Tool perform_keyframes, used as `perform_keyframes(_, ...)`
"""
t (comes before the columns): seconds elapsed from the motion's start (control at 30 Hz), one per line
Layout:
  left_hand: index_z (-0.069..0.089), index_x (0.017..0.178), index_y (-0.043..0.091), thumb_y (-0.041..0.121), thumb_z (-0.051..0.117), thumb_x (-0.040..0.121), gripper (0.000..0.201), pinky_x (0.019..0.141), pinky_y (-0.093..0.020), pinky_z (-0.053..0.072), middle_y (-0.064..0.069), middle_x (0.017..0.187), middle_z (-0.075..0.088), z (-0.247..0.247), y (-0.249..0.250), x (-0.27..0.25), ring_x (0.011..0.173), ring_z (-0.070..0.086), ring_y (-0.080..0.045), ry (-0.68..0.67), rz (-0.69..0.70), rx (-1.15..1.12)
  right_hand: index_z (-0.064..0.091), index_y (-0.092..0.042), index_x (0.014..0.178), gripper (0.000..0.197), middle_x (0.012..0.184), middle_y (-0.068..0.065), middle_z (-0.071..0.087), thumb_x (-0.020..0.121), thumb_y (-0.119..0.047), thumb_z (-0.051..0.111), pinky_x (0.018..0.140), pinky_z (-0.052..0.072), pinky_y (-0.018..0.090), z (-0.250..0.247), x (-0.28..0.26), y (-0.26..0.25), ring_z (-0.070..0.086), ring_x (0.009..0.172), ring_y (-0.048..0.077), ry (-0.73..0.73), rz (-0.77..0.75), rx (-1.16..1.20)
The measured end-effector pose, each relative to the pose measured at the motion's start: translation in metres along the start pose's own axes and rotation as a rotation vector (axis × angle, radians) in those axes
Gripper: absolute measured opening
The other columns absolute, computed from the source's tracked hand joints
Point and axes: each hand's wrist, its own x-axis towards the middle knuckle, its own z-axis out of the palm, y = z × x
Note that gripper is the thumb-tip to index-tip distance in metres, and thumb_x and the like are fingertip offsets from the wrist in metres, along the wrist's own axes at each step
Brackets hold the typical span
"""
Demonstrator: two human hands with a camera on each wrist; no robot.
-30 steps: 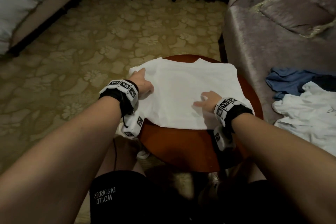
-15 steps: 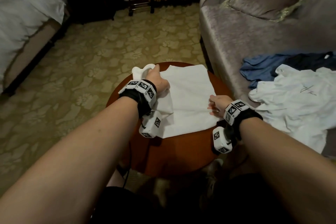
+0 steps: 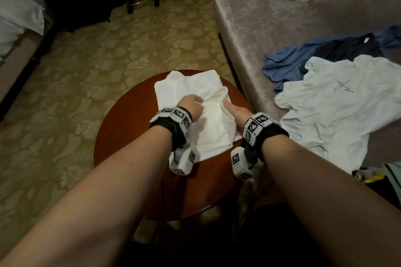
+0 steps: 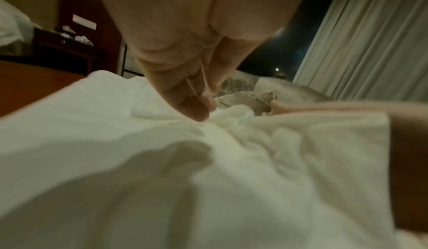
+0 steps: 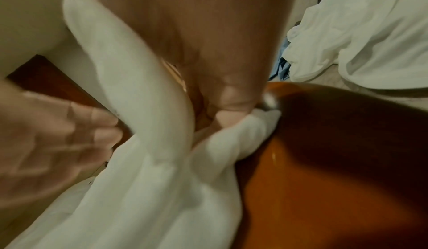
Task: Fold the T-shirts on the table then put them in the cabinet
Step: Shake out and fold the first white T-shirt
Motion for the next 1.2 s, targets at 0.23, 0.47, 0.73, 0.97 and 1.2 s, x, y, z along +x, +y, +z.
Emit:
perform_keyframes(0.23, 0.032, 0.142, 0.016, 0.047, 0.054, 0.088, 0.066, 0.107, -0.051, 0.034, -0.017, 0.149, 0.027, 0.019, -0.057, 0.002, 0.133, 0.033, -0.039, -0.151, 0.027, 0.755, 0.045, 0.0, 0.132, 0.054, 0.116, 0.013, 0.05, 0.084, -0.015, 0.065, 0.092, 0.049, 0.043, 0.002, -0.027, -0.02, 0.054, 0.114, 0.037, 0.025, 0.089, -0.307)
perform_keyframes(0.47, -0.013, 0.151, 0.022, 0.073, 0.057, 0.074, 0.116, 0.116, -0.054, 0.006, -0.011, 0.157, -0.021, 0.008, -0.09, -0.009, 0.144, -0.014, -0.04, -0.196, -0.019, 0.864, 0.054, -0.005, 0.096, 0.012, 0.077, 0.009, 0.05, 0.089, -0.013, 0.06, 0.052, 0.046, 0.026, 0.014, -0.05, -0.014, 0.052, 0.067, 0.022, -0.016, 0.118, -0.304)
perform_keyframes(0.73, -0.012, 0.151, 0.021, 0.069, 0.073, 0.062, 0.132, 0.117, -0.056, 0.009, -0.01, 0.158, -0.021, -0.035, -0.127, -0.006, 0.144, -0.017, -0.036, -0.209, 0.065, 0.871, 0.071, -0.011, 0.101, 0.02, 0.108, 0.006, 0.069, 0.09, -0.017, 0.056, 0.084, 0.048, 0.026, 0.054, -0.05, -0.061, 0.063, 0.103, 0.024, 0.248, -0.374, -0.677)
perform_keyframes(0.97, -0.017, 0.15, 0.022, 0.072, 0.076, 0.052, 0.144, 0.117, -0.056, -0.001, -0.015, 0.153, -0.031, -0.065, -0.158, -0.005, 0.142, -0.025, -0.035, -0.175, 0.04, 0.867, 0.059, -0.01, 0.109, 0.02, 0.121, 0.008, 0.057, 0.091, -0.012, 0.05, 0.096, 0.044, 0.031, 0.135, -0.035, -0.055, 0.054, 0.118, 0.029, -0.11, -0.372, -1.258)
perform_keyframes(1.2, -0.015, 0.15, 0.029, 0.075, 0.076, 0.047, 0.144, 0.115, -0.059, 0.001, -0.012, 0.154, -0.029, -0.085, -0.165, 0.003, 0.142, -0.023, -0.036, -0.254, 0.063, 0.909, -0.004, -0.009, 0.152, 0.073, 0.158, 0.015, -0.01, 0.097, -0.024, 0.042, 0.117, 0.013, 0.051, 0.096, 0.0, -0.06, -0.003, 0.146, 0.034, 0.345, -0.029, -1.235)
